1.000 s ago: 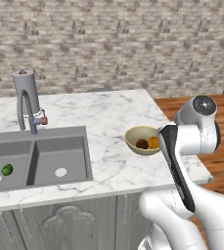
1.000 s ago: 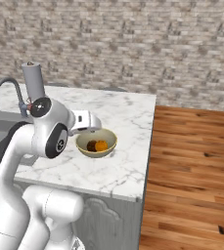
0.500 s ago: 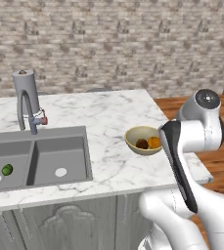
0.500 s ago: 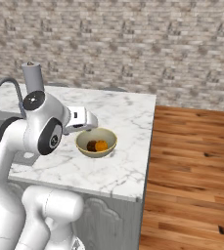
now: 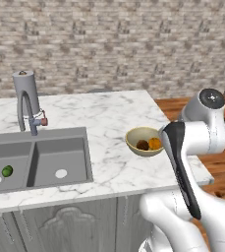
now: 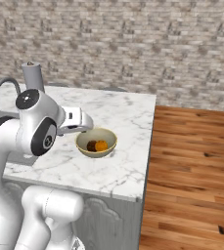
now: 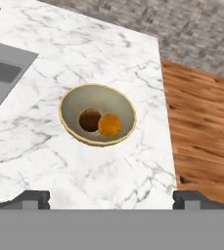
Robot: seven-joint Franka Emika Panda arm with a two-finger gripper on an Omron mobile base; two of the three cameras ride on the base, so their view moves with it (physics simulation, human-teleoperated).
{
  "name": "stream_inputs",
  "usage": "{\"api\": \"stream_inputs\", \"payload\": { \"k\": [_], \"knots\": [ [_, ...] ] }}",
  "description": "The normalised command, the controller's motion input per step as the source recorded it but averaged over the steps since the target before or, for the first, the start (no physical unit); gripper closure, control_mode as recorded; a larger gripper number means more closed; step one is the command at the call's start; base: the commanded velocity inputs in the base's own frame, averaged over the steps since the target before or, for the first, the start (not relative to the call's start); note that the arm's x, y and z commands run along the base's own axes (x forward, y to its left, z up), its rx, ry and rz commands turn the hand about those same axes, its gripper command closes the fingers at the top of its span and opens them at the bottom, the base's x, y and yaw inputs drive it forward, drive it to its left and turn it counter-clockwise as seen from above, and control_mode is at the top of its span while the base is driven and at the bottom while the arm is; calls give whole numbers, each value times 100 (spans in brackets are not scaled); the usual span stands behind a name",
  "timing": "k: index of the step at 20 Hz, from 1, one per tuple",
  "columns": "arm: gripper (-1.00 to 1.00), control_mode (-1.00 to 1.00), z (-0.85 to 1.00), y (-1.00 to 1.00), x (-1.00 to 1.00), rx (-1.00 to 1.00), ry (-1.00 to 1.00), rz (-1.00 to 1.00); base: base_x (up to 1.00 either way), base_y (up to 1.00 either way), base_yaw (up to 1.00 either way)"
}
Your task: Pick the oranges from the cabinet and place them in one bowl. Pick the avocado from the sink and place it in the other bowl.
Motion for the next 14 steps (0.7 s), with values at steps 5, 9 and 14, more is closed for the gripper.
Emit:
{"api": "stream_inputs", "payload": {
  "k": [5,9,14],
  "knots": [
    [-100,-100,-5,16,-15,7,-1,-2,0,0,0],
    [-100,-100,-2,13,-10,3,-6,-4,0,0,0],
    [-100,-100,0,2,-1,0,-2,0,0,0,0]
  ]
}}
